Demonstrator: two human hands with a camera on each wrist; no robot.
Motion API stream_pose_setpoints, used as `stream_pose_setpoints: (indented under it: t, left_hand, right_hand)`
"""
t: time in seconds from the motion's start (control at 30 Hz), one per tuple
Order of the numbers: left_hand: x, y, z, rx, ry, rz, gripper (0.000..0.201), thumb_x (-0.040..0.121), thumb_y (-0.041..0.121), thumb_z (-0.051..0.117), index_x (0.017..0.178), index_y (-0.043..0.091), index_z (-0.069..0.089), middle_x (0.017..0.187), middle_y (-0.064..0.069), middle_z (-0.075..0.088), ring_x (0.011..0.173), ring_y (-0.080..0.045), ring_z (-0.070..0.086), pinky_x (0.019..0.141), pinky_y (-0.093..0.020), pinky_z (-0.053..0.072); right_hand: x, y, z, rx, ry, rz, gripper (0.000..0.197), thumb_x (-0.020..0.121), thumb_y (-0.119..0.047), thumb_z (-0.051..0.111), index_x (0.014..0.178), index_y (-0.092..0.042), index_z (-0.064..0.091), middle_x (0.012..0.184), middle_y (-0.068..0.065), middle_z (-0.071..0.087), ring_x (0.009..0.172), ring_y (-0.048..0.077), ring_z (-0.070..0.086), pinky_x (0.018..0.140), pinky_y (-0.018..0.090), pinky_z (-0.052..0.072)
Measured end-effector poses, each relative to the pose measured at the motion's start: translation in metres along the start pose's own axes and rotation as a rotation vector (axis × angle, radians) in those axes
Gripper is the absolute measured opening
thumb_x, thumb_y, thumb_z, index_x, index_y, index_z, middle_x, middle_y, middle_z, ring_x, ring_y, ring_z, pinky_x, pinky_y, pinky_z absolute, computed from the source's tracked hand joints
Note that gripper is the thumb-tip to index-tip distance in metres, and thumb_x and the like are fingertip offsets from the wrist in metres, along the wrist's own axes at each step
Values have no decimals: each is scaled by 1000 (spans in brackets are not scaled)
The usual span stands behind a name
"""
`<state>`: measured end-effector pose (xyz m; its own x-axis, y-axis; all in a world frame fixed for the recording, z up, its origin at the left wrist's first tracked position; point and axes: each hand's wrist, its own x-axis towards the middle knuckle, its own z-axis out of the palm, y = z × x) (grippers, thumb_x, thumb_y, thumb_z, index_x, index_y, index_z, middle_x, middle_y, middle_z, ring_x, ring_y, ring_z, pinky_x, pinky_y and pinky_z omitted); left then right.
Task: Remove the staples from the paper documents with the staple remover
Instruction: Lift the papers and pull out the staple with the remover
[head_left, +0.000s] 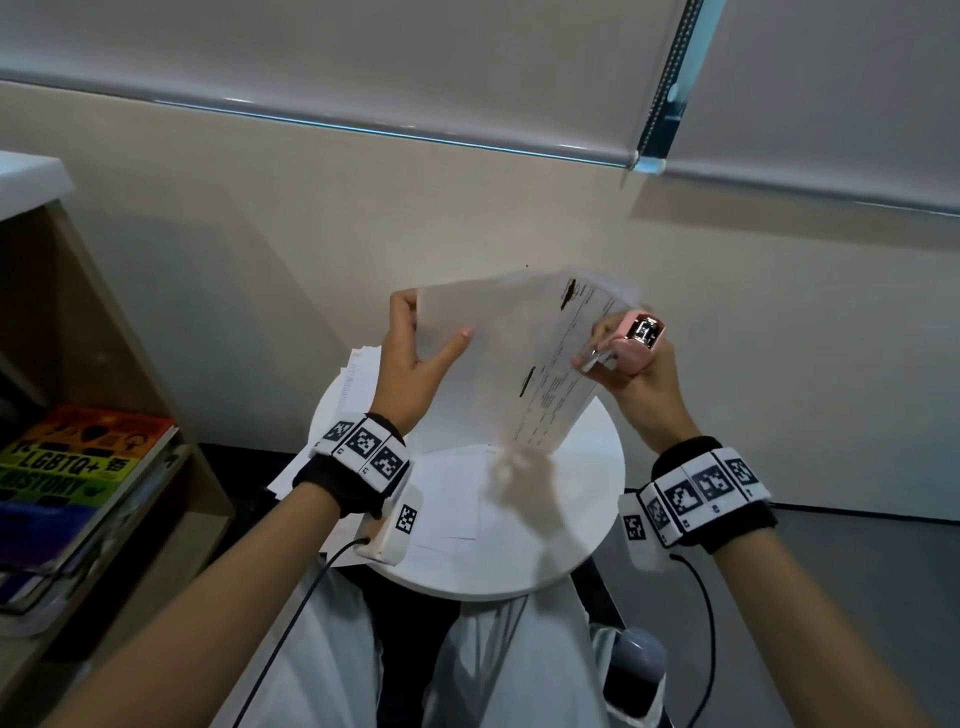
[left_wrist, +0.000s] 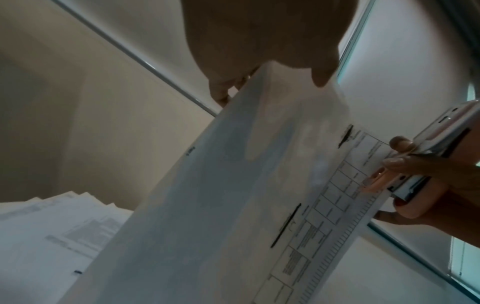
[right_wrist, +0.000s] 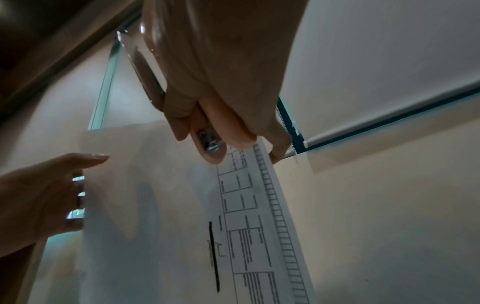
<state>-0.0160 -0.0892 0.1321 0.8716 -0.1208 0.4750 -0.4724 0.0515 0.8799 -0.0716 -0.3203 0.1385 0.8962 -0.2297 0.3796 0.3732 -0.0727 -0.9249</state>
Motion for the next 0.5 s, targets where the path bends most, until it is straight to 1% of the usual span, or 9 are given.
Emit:
stream_pose_setpoints:
  t: [0.03, 0.07, 0.2, 0.23, 0.3, 0.33, 0.37, 0.43, 0.5]
  left_hand:
    - [0, -3, 1, 6, 0, -15, 34, 86, 12, 67, 105, 21, 40, 97, 16, 55, 91, 1, 59, 80, -18, 50]
    - [1, -4, 2, 10, 2, -26, 35, 86, 14, 67, 108, 19, 40, 97, 13, 56, 90, -4, 58, 80, -22, 52]
    - [8, 0, 4, -37, 14, -38, 22, 91, 16, 61, 109, 16, 47, 98, 10, 61, 91, -5, 61, 85, -26, 52]
    - [11, 0, 3, -65, 28, -44, 21, 91, 15, 61, 108, 16, 49, 100, 10, 62, 93, -5, 62, 86, -25, 52]
    - [16, -3, 0, -113, 63, -72, 22, 89, 13, 64, 105, 18, 51, 103, 7, 64, 96, -6, 64, 86, -25, 52]
    - [19, -6, 0, -124, 71, -92, 22, 88, 13, 65, 105, 19, 52, 104, 5, 64, 97, -9, 64, 87, -28, 52]
    - [20, -7, 0, -136, 68, -108, 23, 87, 13, 66, 104, 20, 52, 105, 4, 64, 98, -12, 64, 89, -31, 52]
    - [22, -8, 2, -139, 51, -129, 31, 82, 14, 71, 102, 27, 51, 105, 3, 64, 99, -15, 63, 92, -36, 52]
    - [25, -9, 4, -130, 41, -136, 37, 78, 12, 72, 101, 30, 49, 106, 1, 63, 100, -17, 62, 93, -38, 52]
  right_hand:
    - [0, 2, 0, -2, -9, 3, 51, 72, 21, 67, 115, 19, 39, 85, 6, 55, 77, 13, 55, 71, 25, 55]
    - [1, 3, 1, -7, -13, 1, 50, 71, 19, 69, 112, 20, 40, 85, 8, 53, 77, 14, 54, 71, 25, 55]
    - [8, 3, -3, -59, 64, 10, 58, 64, 1, 78, 108, 18, 45, 87, 6, 56, 78, 11, 57, 74, 29, 54]
    - [9, 2, -6, -68, 76, 15, 53, 65, 2, 78, 106, 15, 48, 87, 4, 56, 79, 11, 57, 77, 32, 54]
    - [11, 3, -9, -77, 72, 23, 34, 69, 11, 76, 94, 5, 54, 86, 2, 56, 81, 14, 55, 80, 37, 52]
    - [12, 1, -10, -81, 67, 31, 30, 71, 15, 73, 88, -2, 56, 86, 2, 56, 81, 14, 54, 79, 37, 51]
    - [13, 0, -8, -93, 60, 36, 31, 72, 17, 71, 84, -7, 56, 85, 1, 55, 79, 12, 54, 78, 33, 52]
    - [17, -3, -4, -106, 15, 43, 33, 72, 20, 68, 82, -9, 55, 83, 2, 53, 76, 6, 55, 72, 25, 52]
    - [20, -3, 0, -93, 1, 45, 34, 72, 22, 66, 82, -8, 53, 81, 1, 53, 72, 1, 57, 69, 20, 52]
